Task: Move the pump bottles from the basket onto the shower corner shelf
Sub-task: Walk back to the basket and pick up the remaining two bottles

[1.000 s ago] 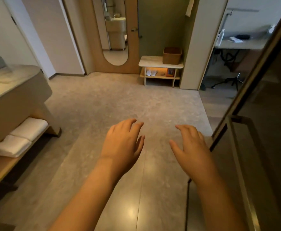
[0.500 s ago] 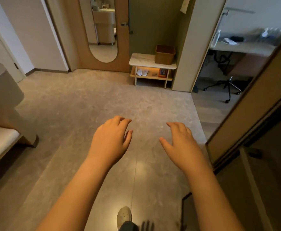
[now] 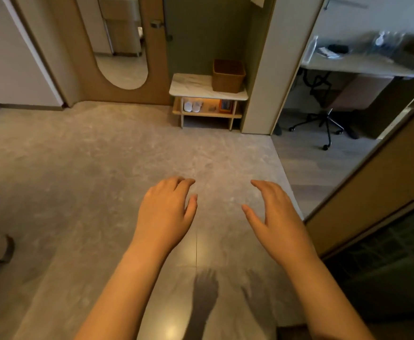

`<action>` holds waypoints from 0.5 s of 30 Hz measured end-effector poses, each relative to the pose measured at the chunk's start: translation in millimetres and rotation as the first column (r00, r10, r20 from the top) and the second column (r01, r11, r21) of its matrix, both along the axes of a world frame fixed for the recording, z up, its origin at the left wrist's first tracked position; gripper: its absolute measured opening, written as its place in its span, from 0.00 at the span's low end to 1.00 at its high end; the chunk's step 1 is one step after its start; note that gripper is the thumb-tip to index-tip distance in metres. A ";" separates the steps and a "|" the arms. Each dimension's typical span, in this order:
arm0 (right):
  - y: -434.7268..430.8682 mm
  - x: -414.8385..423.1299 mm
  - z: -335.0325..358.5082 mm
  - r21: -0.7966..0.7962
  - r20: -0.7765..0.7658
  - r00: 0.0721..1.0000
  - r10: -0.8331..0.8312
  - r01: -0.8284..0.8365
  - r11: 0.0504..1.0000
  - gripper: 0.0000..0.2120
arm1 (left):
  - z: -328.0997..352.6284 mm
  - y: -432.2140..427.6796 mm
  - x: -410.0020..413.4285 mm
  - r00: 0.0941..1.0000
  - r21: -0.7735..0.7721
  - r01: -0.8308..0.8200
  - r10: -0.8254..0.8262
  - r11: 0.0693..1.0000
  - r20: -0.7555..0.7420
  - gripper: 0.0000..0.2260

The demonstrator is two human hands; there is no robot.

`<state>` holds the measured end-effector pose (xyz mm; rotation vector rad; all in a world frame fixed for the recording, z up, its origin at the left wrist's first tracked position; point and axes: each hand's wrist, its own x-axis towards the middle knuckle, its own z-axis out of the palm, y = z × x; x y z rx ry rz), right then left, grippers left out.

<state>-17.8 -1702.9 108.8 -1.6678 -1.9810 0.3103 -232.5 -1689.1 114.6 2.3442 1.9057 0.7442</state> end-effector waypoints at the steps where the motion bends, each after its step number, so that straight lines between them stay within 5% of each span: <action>1: 14.7 3.5 -2.0 -0.005 -0.013 1.000 -0.014 0.014 1.000 0.24 | -1.1 16.5 2.5 1.000 0.003 0.015 -0.015 1.000 0.000 0.14; 15: 266.5 93.5 -10.8 -0.095 -0.107 0.986 -0.128 0.118 0.988 0.30 | -0.1 276.6 86.3 0.997 0.035 0.051 -0.049 0.998 -0.057 0.13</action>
